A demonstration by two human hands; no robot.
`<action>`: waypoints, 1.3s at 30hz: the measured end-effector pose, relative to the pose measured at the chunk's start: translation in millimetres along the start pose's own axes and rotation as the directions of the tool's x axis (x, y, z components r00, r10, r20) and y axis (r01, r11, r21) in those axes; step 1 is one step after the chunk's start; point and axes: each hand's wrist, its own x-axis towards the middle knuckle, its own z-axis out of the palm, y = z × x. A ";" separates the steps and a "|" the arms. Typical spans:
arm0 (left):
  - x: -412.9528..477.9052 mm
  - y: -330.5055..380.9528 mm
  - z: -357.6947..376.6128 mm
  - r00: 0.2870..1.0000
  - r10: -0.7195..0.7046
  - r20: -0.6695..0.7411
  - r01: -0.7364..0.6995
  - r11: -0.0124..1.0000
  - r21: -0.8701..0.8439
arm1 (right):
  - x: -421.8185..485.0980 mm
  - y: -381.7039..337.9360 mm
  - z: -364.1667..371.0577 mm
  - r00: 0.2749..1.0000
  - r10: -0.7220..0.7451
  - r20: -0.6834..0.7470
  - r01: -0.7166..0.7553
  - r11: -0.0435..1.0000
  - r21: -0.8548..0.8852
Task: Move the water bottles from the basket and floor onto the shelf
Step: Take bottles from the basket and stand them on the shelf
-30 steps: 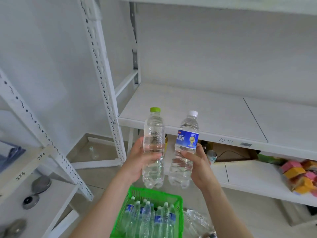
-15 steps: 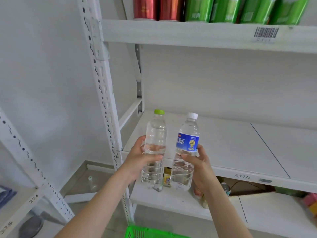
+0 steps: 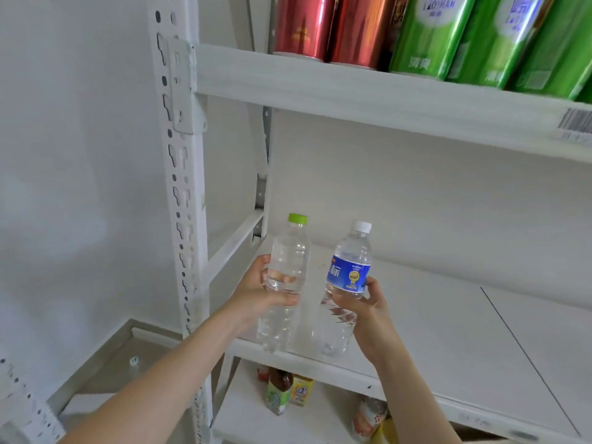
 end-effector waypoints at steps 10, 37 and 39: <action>83.9 -5.5 -5.4 0.998 0.040 -0.056 -0.040 0.999 -0.002 | 85.4 7.9 12.6 1.000 0.002 -0.011 -0.002 0.998 -0.069; 249.2 -59.9 -28.3 0.989 0.108 -0.100 -0.095 0.988 0.124 | 269.5 79.4 8.1 0.993 -0.111 0.027 0.114 0.940 -0.321; 240.8 -74.1 -31.0 0.989 0.079 -0.123 -0.060 0.987 0.149 | 261.5 84.3 3.8 0.996 -0.086 0.032 0.092 0.938 -0.335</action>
